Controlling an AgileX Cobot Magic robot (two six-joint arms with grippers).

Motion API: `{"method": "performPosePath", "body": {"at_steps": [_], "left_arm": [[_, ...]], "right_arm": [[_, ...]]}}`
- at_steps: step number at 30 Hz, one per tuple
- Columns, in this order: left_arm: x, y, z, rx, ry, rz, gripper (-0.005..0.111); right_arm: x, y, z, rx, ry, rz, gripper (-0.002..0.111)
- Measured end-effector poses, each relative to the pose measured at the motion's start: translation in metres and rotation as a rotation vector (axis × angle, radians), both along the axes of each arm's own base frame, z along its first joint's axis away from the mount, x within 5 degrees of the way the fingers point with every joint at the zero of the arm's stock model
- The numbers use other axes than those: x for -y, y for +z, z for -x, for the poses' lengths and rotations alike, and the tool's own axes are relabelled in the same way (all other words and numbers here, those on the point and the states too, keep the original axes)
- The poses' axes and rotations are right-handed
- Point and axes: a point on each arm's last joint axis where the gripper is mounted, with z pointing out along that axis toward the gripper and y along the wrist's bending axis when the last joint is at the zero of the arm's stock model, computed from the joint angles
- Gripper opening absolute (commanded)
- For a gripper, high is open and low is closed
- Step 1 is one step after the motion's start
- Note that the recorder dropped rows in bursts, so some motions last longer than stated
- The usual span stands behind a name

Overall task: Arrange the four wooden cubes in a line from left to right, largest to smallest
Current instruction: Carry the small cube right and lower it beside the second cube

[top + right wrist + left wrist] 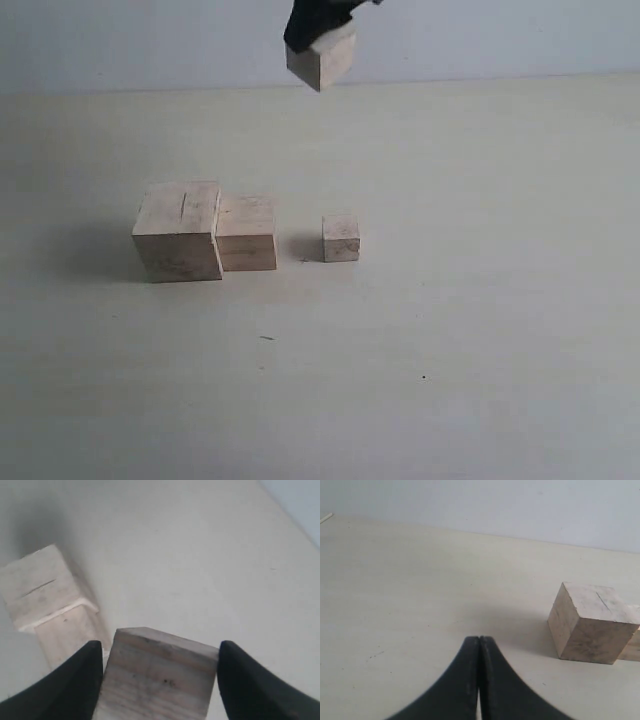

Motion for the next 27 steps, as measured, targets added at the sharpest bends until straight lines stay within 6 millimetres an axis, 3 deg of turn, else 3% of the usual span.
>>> {"method": "performPosePath", "body": {"at_steps": [8,12,21,27], "left_arm": [[0.000,0.000,0.000,0.000,0.000,0.000,0.000],[0.000,0.000,0.000,0.000,0.000,0.000,0.000],[0.000,0.000,0.000,0.000,0.000,0.000,0.000],[0.000,0.000,0.000,0.000,0.000,0.000,0.000]], "right_arm": [[0.003,-0.062,0.018,-0.075,0.258,0.068,0.000],[0.004,-0.078,0.018,-0.079,0.228,0.071,0.000],[0.000,-0.091,0.006,-0.027,0.124,0.039,0.000],[-0.004,-0.142,-0.003,-0.114,0.051,0.070,0.000]]}}
